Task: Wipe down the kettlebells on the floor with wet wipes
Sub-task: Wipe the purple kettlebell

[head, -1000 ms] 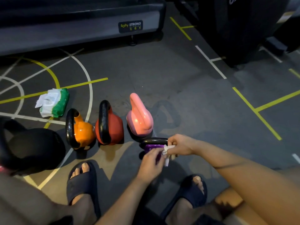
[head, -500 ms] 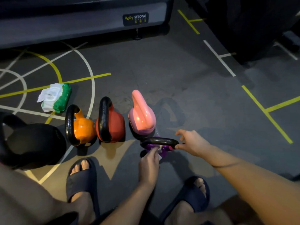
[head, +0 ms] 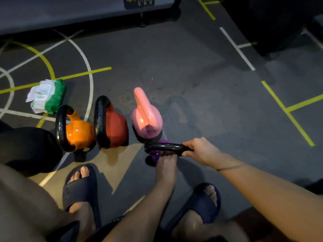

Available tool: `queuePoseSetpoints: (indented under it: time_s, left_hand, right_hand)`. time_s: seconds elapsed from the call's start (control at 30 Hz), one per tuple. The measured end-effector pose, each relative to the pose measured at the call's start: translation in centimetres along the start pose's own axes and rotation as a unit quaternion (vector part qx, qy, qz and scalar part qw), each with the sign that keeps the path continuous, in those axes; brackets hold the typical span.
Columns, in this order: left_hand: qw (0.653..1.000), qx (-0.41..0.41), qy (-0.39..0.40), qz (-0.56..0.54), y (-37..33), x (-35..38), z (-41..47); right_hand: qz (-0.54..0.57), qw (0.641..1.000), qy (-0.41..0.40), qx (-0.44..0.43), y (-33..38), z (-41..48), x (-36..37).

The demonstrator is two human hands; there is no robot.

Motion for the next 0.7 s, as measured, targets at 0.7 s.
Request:
queuePoseSetpoints:
  time_s: [0.7]
  left_hand:
    - [0.995, -0.003, 0.083, 0.06, 0.0, -0.9, 0.4]
  right_hand:
    - [0.004, 1.0, 0.001, -0.006, -0.1, 0.2, 0.1]
Point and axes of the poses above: each hand's wrist, its own z-axis towards the middle knuckle, its own x-axis out of the palm, y = z × x, the point moved 1 cm from there along z, towards the middle knuckle, and after that the axes turned 3 degrees about -x, right-handed, at the moved point
